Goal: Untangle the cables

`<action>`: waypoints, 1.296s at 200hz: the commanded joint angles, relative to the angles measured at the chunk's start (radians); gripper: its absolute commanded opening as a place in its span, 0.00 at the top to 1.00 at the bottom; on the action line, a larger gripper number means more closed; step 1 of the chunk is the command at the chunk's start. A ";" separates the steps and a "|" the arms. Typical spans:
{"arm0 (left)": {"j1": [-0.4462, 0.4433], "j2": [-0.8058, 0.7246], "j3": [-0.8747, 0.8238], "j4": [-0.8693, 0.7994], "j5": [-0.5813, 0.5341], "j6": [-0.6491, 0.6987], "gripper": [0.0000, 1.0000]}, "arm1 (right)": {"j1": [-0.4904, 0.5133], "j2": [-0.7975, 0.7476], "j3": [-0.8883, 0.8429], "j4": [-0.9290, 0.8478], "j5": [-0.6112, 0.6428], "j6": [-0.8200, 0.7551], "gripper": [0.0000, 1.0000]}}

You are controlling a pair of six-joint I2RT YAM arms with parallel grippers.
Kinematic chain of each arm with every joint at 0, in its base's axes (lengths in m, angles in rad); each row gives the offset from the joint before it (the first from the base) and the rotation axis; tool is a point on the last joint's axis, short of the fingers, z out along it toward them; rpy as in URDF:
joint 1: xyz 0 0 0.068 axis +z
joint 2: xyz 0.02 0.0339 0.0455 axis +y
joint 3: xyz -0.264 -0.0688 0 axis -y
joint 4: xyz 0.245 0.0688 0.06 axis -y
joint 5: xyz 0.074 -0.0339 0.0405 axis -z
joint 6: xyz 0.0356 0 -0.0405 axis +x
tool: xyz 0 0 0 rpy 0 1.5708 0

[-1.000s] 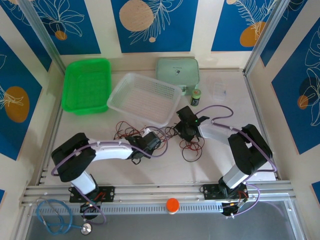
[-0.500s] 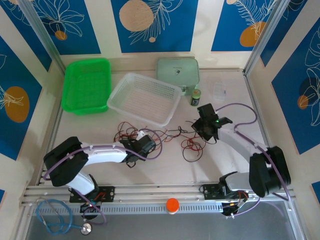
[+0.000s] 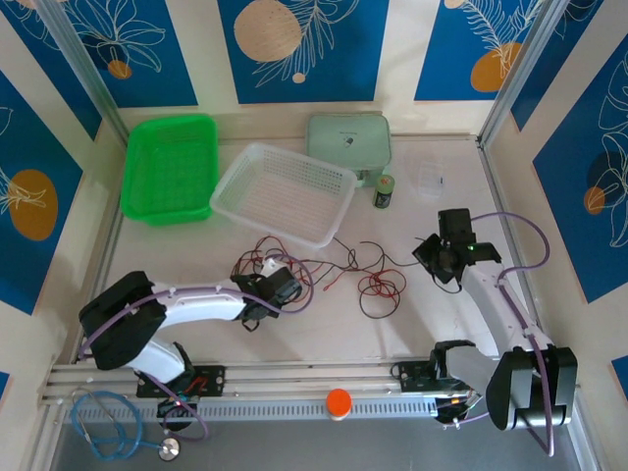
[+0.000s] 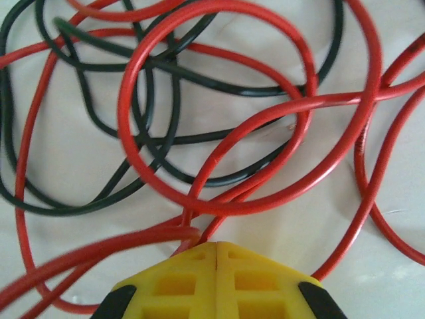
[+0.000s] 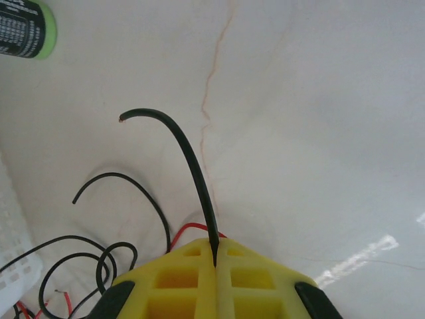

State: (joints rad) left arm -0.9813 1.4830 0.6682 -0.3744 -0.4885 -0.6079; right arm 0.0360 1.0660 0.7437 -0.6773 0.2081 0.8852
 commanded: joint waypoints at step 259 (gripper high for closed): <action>-0.033 -0.248 0.311 -0.225 0.097 0.113 0.81 | 0.358 -0.009 -0.181 -0.064 -0.107 0.089 0.43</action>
State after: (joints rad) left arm -1.0000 1.2446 0.9497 -0.5915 -0.4149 -0.5167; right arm 0.3813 1.0054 0.5781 -0.8001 0.0525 0.9150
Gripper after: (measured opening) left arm 0.187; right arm 0.581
